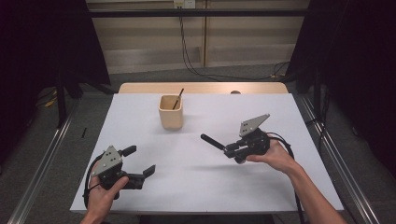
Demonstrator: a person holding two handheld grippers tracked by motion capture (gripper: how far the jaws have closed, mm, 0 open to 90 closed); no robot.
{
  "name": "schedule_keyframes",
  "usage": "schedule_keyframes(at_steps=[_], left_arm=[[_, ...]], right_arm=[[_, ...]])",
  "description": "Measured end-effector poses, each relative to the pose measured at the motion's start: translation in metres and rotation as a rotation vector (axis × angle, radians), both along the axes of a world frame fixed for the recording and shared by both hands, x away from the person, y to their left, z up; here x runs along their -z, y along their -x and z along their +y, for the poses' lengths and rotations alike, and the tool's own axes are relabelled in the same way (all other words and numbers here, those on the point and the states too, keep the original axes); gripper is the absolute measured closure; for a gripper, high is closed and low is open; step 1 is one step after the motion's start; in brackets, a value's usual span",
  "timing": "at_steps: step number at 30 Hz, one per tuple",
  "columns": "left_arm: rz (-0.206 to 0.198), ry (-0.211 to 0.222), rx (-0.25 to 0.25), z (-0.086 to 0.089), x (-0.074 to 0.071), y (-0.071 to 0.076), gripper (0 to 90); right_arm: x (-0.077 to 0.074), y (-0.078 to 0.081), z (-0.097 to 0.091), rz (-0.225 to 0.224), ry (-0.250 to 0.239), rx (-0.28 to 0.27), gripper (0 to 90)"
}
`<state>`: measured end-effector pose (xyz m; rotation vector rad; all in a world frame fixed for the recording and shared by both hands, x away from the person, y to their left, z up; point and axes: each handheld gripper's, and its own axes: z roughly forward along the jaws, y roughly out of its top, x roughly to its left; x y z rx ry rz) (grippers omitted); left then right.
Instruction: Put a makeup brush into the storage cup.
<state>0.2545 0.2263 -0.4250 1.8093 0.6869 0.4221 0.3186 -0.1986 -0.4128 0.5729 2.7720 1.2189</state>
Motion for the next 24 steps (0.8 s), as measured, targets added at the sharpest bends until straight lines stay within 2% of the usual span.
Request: schedule_keyframes(at_steps=[5,8,10,11,19,22,24], left_arm=[[-0.018,-0.016,0.054,-0.012,-0.010,-0.007,3.3],[-0.016,-0.034,0.088,-0.020,-0.016,-0.011,3.3],[-0.012,-0.029,0.115,-0.025,-0.018,-0.013,3.3],[-0.012,-0.044,0.124,-0.029,-0.019,-0.014,3.3],[-0.002,-0.051,0.180,-0.043,-0.023,-0.021,3.3],[-0.017,-0.080,0.181,-0.048,-0.025,-0.022,3.3],[0.007,-0.093,0.214,-0.051,-0.026,-0.024,3.3]], right_arm=[[-0.007,0.003,0.008,-0.007,0.003,-0.026,71.9],[-0.008,0.003,0.014,-0.010,0.023,-0.047,71.9],[-0.009,0.003,0.018,-0.009,0.034,-0.060,71.9],[-0.009,0.003,0.020,-0.010,0.038,-0.066,72.0],[-0.009,0.004,0.035,0.011,0.092,-0.125,71.9],[-0.010,0.003,0.039,0.011,0.121,-0.139,72.0],[-0.011,0.003,0.043,0.012,0.133,-0.155,71.9]])
